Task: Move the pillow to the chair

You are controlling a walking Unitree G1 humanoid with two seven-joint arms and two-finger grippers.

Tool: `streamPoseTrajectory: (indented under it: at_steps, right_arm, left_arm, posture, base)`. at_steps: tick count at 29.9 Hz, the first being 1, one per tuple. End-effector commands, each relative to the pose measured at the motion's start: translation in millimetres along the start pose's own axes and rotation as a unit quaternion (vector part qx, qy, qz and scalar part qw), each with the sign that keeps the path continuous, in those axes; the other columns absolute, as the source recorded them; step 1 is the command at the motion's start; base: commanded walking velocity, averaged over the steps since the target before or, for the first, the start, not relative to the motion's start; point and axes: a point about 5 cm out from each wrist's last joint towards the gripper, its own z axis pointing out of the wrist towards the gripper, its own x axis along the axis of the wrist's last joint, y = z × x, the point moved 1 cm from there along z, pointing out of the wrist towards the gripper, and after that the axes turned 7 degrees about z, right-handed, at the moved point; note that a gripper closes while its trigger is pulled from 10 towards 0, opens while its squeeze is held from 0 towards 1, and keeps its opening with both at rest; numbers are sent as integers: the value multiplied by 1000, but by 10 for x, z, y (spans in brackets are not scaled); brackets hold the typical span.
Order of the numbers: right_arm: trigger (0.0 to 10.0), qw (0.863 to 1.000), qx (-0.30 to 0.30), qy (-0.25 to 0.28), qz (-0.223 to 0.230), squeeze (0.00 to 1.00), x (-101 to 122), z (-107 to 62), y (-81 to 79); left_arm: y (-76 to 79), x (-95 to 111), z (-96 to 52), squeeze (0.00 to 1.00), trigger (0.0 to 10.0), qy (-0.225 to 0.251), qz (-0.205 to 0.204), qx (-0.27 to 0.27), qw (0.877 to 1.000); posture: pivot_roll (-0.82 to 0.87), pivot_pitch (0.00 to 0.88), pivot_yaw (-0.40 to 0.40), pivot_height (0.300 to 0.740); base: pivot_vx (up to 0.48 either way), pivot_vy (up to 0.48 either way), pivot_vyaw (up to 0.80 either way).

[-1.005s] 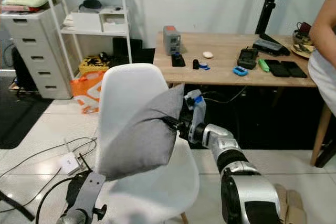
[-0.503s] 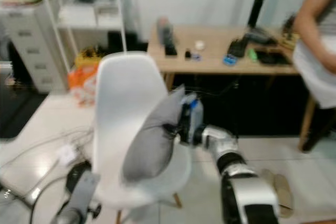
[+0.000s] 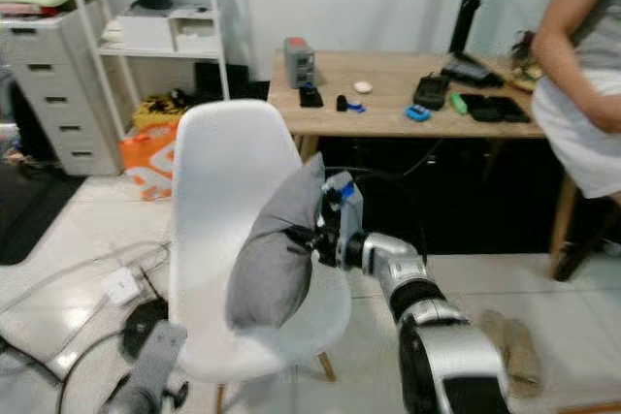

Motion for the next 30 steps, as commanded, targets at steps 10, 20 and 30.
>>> streamPoseTrajectory:
  at_steps: [10, 20, 30]
  right_arm:
    - [10000, 999, 10, 26, -35, 0, 163, 53, -58]
    - [10000, 998, 17, 59, 4, 0, 234, 65, -73]
    - [10000, 994, 70, 81, -5, 0, 280, 147, -218]
  left_arm:
    - [-22, 0, 4, 0, 10000, -5, 6, -1, 1000]
    - [0, -31, -5, 0, 10000, -5, 9, -2, 1000]
    - [1, -20, -2, 0, 10000, -5, 11, -4, 1000]
  posture:
    - [-131, 22, -43, 740]
    - [-135, 15, -41, 740]
    - [-134, 7, -41, 740]
  base:
    - [0, 0, 0]
    - [0, 0, 0]
    - [0, 0, 195]
